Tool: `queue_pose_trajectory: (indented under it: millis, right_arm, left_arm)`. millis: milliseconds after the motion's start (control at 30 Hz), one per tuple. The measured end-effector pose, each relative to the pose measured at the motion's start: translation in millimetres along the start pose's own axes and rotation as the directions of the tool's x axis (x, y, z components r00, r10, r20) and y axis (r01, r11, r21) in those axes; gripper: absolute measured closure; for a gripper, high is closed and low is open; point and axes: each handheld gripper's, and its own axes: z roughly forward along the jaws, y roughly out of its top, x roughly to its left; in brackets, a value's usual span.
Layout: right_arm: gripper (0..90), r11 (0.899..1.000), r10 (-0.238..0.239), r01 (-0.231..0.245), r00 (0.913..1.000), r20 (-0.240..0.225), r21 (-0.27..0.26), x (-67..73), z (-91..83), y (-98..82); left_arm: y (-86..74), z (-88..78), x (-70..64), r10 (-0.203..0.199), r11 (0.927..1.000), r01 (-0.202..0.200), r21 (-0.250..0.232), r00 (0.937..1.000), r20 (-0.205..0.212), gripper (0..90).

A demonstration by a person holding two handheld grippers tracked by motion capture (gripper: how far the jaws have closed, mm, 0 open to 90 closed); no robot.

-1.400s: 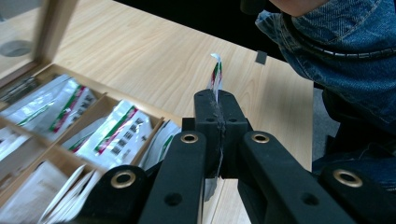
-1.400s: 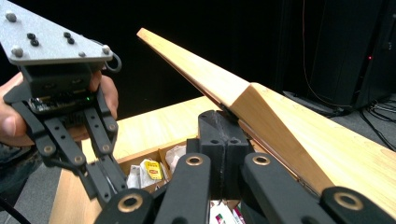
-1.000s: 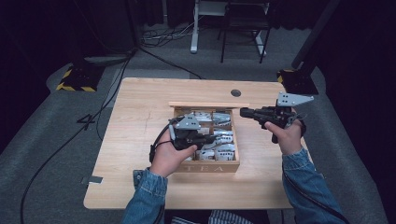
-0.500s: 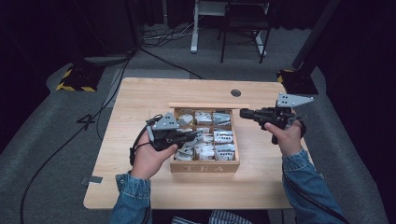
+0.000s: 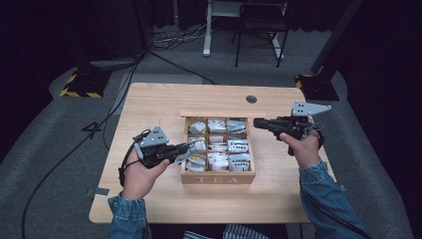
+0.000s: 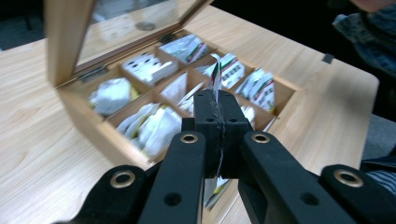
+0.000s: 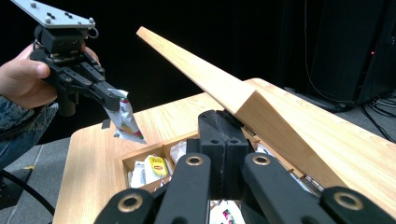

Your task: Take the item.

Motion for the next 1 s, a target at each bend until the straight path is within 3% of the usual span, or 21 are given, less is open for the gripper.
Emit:
queue_pose_trajectory:
  millis: [67, 200, 400, 533, 567, 733, 833, 1000]
  right_arm:
    - [90.0, 1.0, -0.001, 0.001, 1.0, -0.001, 0.001, 0.0, 0.2, -0.2]
    - [90.0, 1.0, 0.001, -0.002, 1.0, 0.007, 0.004, 1.4, 1.8, -2.0]
    - [90.0, 1.0, -0.004, 0.004, 0.9999, 0.014, 0.016, 4.2, 6.4, -3.4]
    - [90.0, 1.0, -0.002, 0.001, 0.9998, 0.018, 0.021, 5.1, 6.7, -4.0]
    - [90.0, 1.0, -0.004, 0.003, 0.9998, 0.019, 0.022, 5.7, 6.7, -4.2]
    - [90.0, 1.0, -0.001, 0.0, 0.9998, 0.019, 0.022, 6.1, 6.6, -4.9]
    - [90.0, 1.0, -0.001, 0.0, 0.9998, 0.018, 0.024, 6.2, 6.6, -5.4]
    - [90.0, 1.0, 0.0, -0.001, 0.9999, 0.017, 0.023, 5.9, 6.7, -5.6]
  left_arm:
    - [-4.1, -3.9, 2.1, -0.015, 0.9998, 0.014, -0.012, 0.9998, -0.016, 89.5]
    - [-10.4, -14.1, 2.8, -0.006, 0.9997, 0.004, -0.023, 0.9981, -0.061, 89.5]
    - [-16.1, -27.5, 9.7, -0.006, 0.9999, 0.005, -0.011, 0.9951, -0.099, 89.4]
    - [-24.1, -34.6, 16.6, -0.012, 0.9998, 0.014, 0.015, 0.9905, -0.137, 89.4]
    - [-28.7, -37.9, 20.1, -0.033, 0.9993, 0.035, 0.014, 0.9877, -0.153, 89.3]
    - [-33.5, -42.7, 24.1, -0.048, 0.9986, 0.051, 0.013, 0.9849, -0.167, 89.2]
    - [-38.2, -44.0, 28.9, -0.063, 0.9976, 0.067, 0.016, 0.9795, -0.191, 89.0]
    - [-51.8, -41.6, 42.2, -0.108, 0.9924, 0.119, 0.032, 0.9643, -0.242, 88.8]
